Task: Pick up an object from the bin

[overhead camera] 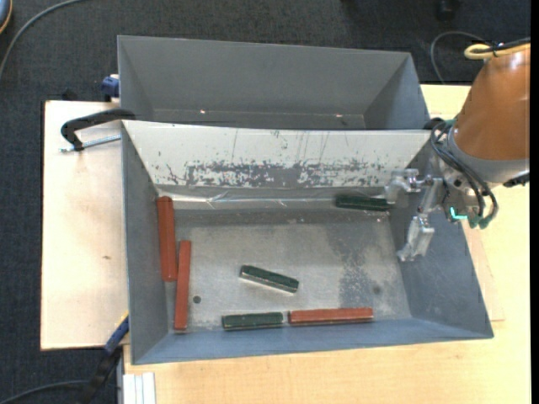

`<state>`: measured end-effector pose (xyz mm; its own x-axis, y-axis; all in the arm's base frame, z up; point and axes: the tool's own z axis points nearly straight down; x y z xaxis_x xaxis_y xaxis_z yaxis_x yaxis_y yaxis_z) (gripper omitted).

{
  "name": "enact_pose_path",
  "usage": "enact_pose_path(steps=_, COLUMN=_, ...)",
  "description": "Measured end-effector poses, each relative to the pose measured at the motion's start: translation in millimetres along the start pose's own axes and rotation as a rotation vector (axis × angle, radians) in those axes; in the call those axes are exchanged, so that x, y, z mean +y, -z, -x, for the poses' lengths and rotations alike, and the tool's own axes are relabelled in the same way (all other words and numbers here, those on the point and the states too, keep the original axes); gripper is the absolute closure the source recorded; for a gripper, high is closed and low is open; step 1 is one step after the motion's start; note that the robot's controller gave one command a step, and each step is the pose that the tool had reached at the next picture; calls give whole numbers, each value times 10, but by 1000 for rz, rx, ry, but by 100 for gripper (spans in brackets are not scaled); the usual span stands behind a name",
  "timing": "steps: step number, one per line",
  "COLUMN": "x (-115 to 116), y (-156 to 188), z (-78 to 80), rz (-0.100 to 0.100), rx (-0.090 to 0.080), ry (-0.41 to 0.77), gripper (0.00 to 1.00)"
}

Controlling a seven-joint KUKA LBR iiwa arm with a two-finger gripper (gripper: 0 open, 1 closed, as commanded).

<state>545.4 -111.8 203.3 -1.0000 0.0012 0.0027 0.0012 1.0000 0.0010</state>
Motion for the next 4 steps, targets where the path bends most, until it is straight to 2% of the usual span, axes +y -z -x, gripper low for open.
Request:
enact_pose_path(steps=1, x=605, y=-939, z=-61, rz=4, rx=4, ry=-18, gripper=0)
enact_pose_path(steps=2, x=1521, y=-710, z=-69, rz=3, rx=-10, ry=167, gripper=0)
enact_pose_path(steps=3, x=2046, y=-1347, z=-192, rz=2, rx=2, ry=341, gripper=0)
enact_pose_path(steps=4, x=2027, y=-1330, z=-177, rz=0, rx=-3, ry=339, gripper=100)
